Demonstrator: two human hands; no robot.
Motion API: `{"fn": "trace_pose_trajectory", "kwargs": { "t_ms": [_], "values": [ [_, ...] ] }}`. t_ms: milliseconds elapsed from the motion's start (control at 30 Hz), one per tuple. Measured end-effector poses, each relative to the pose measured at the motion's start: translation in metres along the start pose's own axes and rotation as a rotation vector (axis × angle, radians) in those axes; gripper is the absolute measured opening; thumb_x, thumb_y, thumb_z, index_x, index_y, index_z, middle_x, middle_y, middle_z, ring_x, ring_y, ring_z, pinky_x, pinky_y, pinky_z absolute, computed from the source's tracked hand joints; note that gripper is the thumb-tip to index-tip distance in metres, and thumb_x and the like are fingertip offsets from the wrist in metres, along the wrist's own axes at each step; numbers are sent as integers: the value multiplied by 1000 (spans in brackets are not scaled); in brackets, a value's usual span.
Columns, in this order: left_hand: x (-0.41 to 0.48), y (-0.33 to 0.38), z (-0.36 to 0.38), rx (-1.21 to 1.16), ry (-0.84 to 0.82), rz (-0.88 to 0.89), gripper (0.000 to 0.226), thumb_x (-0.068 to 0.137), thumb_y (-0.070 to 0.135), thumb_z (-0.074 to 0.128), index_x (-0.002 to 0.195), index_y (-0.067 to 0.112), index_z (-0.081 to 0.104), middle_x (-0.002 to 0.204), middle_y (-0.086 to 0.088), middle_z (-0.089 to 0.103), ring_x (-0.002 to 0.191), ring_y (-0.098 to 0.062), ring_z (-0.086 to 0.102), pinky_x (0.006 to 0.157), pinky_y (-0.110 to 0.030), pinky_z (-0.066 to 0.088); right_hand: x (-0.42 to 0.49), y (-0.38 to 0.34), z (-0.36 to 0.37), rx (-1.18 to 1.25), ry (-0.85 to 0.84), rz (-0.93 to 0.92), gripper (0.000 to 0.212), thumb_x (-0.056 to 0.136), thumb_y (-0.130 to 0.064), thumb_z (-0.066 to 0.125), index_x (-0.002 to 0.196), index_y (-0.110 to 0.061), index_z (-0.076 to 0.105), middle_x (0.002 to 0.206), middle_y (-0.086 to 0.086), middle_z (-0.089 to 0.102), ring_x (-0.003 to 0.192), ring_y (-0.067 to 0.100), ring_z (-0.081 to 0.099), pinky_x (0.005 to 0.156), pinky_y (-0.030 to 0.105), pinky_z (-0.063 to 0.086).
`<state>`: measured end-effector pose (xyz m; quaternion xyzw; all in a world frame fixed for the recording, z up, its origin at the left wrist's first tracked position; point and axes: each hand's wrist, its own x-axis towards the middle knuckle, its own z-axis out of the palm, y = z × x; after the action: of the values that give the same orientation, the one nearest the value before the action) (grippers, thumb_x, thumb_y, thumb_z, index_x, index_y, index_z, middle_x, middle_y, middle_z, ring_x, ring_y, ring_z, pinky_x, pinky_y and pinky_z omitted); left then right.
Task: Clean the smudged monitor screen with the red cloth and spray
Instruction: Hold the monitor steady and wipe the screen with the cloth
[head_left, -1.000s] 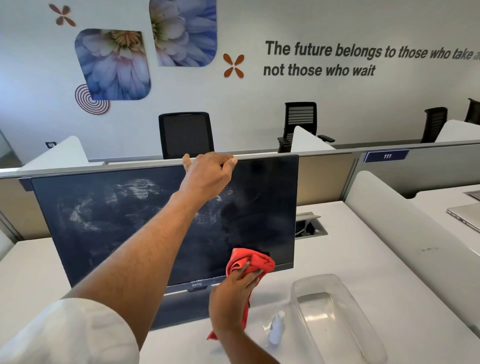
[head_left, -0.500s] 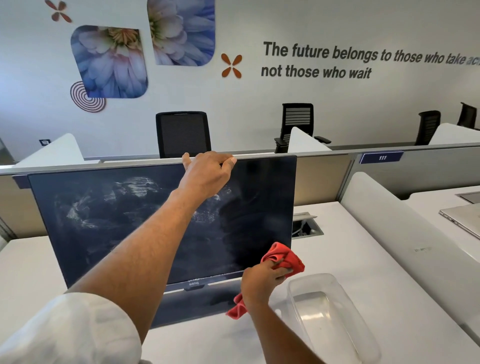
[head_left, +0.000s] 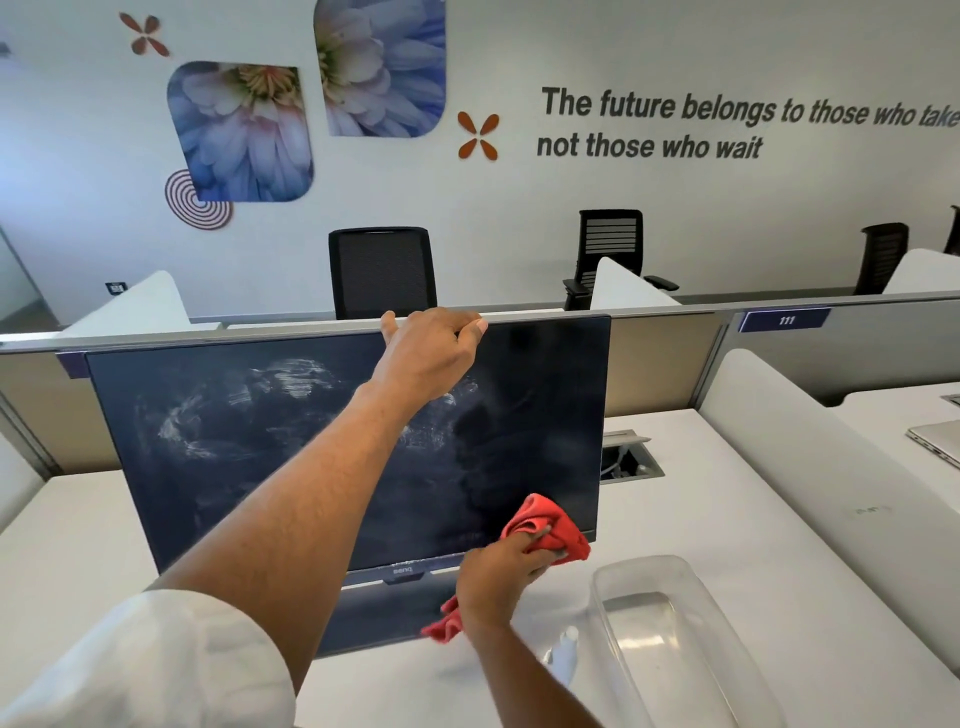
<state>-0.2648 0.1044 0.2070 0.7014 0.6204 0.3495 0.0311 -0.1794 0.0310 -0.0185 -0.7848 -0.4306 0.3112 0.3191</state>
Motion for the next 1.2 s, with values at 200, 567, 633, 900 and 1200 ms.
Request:
{"fn": "trace_pose_trajectory", "kwargs": {
  "t_ms": [200,567,633,900,1200],
  "values": [
    [1,-1,2,-13,-8,-2,43,100,42,34,103,20,71,99,2,72,93,-17,56,111,-61,5,41,-2,-40,71,97,141,71,98,-13,47,151,5,4,155,38,4,141,54,17,117,49,29],
    [0,-2,2,-1,-32,10,41,101,42,33,117,26,67,112,5,69,109,-20,57,113,-62,1,-28,-3,7,132,-27,-6,67,97,-8,44,152,1,6,157,27,12,135,47,36,109,44,39],
    [-2,-4,1,12,-42,16,43,101,42,31,121,25,65,123,3,66,118,-21,54,113,-60,-2,-37,-16,10,159,26,-60,65,94,-3,46,151,1,16,156,30,15,133,44,42,109,39,41],
    [-7,-13,-12,123,-41,51,40,100,40,28,94,24,64,105,4,66,105,-20,57,115,-61,6,-38,-112,-50,489,405,-473,63,89,11,44,149,-4,33,160,20,17,144,37,31,114,45,37],
    [-19,-64,-65,363,46,-314,51,99,47,24,94,23,68,106,-7,68,112,-33,56,108,-71,8,18,-151,-88,-30,447,-588,69,92,-6,45,155,-21,21,161,24,3,147,46,9,109,69,27]
  ]
}}
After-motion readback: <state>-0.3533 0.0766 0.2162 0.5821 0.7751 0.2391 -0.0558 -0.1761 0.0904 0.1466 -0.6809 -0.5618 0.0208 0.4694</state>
